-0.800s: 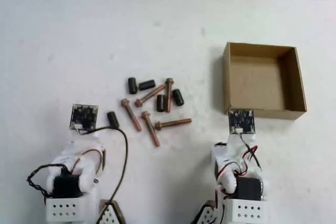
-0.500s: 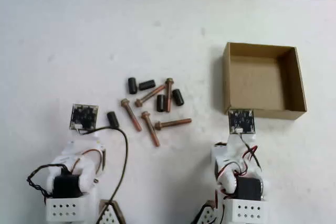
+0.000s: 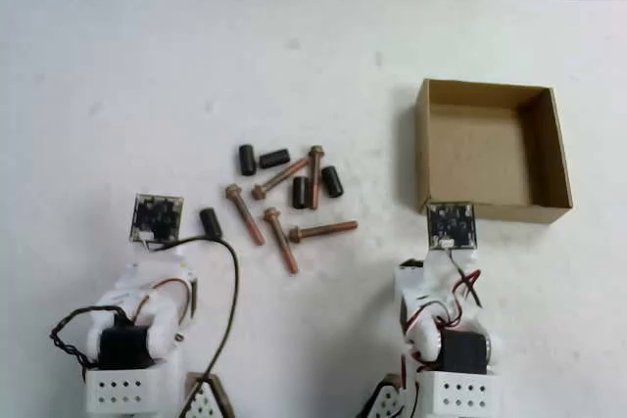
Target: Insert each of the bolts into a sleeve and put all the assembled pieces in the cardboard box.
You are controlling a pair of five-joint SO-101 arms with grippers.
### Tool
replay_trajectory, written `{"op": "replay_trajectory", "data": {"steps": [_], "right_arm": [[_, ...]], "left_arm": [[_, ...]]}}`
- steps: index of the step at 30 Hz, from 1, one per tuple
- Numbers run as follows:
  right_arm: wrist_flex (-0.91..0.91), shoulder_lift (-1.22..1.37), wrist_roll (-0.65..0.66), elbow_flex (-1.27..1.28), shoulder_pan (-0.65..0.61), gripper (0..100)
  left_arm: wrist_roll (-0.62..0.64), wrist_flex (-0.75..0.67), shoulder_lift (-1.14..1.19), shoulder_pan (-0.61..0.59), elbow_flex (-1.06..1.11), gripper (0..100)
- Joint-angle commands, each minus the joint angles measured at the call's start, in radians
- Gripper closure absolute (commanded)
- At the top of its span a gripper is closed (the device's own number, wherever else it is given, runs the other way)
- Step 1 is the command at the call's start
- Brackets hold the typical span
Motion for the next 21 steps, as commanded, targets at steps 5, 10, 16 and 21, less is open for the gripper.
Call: {"op": "replay_trajectory", "data": {"steps": [5, 10, 16, 21], "right_arm": [[-0.013, -0.004, 0.014, 0.008, -0.117, 98.1], [-0.010, -0.004, 0.015, 0.008, -0.150, 98.1], [0.013, -0.004, 0.158, 0.008, -0.145, 98.1], [0.013, -0.004, 0.169, 0.008, -0.145, 98.1]], "left_arm": [[-0.005, 0.006, -0.007, 0.022, -0.002, 98], [-0.009, -0.011, -0.007, 0.022, -0.002, 98], [-0.009, 0.006, -0.007, 0.035, -0.002, 98], [-0.006, 0.006, -0.007, 0.048, -0.002, 98]]}}
